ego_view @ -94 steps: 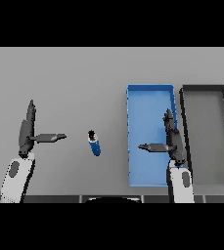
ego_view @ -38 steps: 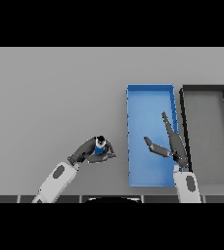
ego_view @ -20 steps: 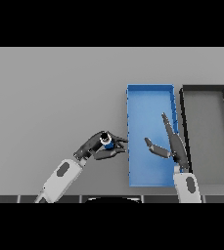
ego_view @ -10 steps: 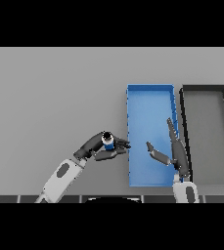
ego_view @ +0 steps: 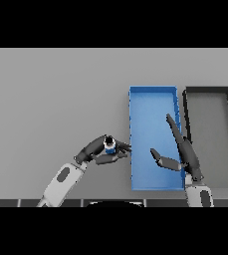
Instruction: Pick up the blue pipe and place it into the blue bin.
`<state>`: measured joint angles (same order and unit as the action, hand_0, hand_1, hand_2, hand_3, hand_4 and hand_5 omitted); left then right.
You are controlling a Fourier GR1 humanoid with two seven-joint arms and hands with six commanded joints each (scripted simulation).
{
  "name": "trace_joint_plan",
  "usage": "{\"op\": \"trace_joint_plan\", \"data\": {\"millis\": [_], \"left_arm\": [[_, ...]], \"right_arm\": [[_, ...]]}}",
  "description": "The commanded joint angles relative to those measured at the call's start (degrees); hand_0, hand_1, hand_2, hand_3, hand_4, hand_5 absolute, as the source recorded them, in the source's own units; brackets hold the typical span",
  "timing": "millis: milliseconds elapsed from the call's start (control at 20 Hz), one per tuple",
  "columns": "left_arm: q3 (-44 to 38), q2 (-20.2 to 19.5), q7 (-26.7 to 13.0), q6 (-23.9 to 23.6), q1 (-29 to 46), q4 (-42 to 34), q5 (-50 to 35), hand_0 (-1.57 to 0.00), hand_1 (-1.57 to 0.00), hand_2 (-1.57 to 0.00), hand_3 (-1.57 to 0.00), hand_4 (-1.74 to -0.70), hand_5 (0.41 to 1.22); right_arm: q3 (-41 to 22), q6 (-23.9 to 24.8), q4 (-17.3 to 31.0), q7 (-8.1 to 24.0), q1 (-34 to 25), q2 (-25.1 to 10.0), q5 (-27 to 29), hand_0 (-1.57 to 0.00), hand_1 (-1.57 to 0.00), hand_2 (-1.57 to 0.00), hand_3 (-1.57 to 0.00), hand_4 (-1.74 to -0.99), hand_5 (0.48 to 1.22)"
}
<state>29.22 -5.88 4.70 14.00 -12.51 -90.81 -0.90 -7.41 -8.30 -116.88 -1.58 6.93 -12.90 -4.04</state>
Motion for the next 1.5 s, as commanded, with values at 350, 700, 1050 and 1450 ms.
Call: {"op": "trace_joint_plan", "data": {"millis": [350,700,1050,1450], "left_arm": [[-0.8,0.66,-0.9,1.25,0.13,-0.63,1.65,-1.57,-1.57,-1.57,-1.57,-1.47,1.221],[-0.93,2.52,-1.67,2.02,0.82,-0.68,2.94,-1.57,-1.57,-1.57,-1.57,-1.48,1.221],[-2.94,3.41,-1.12,5.97,0.4,0.51,1.12,-1.57,-1.57,-1.57,-1.57,-1.47,1.221],[-3.84,4.98,-3.38,6.57,0.96,0.43,1.89,-1.57,-1.57,-1.54,-1.16,-1.63,1.221]], "right_arm": [[-6.8,-10.3,-3.75,17.28,-11.69,-5.88,4.07,0.0,0.0,0.0,0.0,-1.246,0.526],[-12.51,-14.01,-2.94,24.78,-19.95,-2.84,8.74,0.0,0.0,0.0,0.0,-1.22,0.525],[-16.18,-16.49,4.23,29.09,-29.23,1.78,10.01,0.0,0.0,0.0,0.0,-1.2,0.514],[-17.47,-18.44,11.46,29.63,-35.43,5.44,9.59,-0.82,-0.84,-0.84,-0.66,-1.446,0.527]]}}
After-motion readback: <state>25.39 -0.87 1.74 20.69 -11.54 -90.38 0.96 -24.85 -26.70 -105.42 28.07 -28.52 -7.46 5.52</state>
